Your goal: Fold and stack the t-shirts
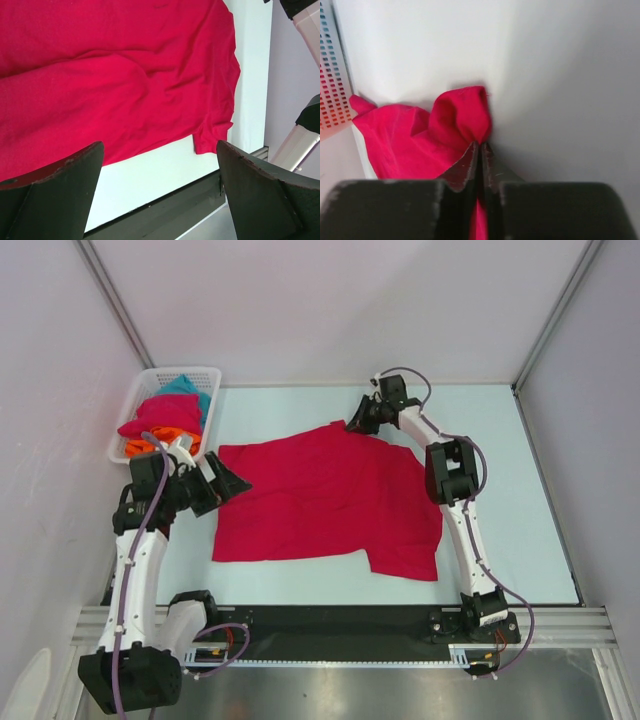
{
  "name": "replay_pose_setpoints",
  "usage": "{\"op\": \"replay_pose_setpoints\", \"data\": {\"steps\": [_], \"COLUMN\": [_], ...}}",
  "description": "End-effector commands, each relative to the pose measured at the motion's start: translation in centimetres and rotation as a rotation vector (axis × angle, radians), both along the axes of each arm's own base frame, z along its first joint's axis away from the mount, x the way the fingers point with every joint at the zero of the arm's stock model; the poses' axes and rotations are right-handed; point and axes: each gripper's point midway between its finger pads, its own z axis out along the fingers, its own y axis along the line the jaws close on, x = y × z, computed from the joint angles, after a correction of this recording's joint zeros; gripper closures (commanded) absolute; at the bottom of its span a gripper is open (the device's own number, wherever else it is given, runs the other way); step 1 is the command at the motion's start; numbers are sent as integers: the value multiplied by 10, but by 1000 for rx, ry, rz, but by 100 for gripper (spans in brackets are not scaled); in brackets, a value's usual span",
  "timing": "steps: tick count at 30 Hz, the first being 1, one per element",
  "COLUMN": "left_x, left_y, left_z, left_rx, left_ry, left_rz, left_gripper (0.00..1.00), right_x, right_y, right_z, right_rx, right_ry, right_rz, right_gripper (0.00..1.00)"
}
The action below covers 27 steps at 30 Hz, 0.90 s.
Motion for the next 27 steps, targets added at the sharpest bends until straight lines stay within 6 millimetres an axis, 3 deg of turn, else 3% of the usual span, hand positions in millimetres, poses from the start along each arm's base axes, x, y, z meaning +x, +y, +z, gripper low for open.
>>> {"op": "replay_pose_setpoints", "data": {"steps": [1, 8, 17, 18, 22, 27], "left_x": [7, 8, 5, 5, 3, 1], "left_y": [2, 3, 2, 2, 2, 1], "left_z": [1, -8, -12, -12, -14, -15], "left_rx": [10, 12, 10, 11, 13, 13], "left_ry": [-42, -31, -36, -36, -39, -41], "left_rz": [-2, -1, -6, -3, -9, -11], "left_gripper": [1, 1, 1, 1, 1, 1], "right_x": [-16, -1, 19, 20, 22, 27], "right_y": [3, -18, -56, -58, -66, -65], "right_z": [-38, -17, 55, 70, 98, 115], "right_rx": [-25, -105, -256, -261, -284, -286], "right_ry": [84, 12, -149, -175, -227, -258], "right_rz": [21, -27, -132, -142, -170, -180], "right_gripper": [100, 100, 100, 100, 100, 100]}}
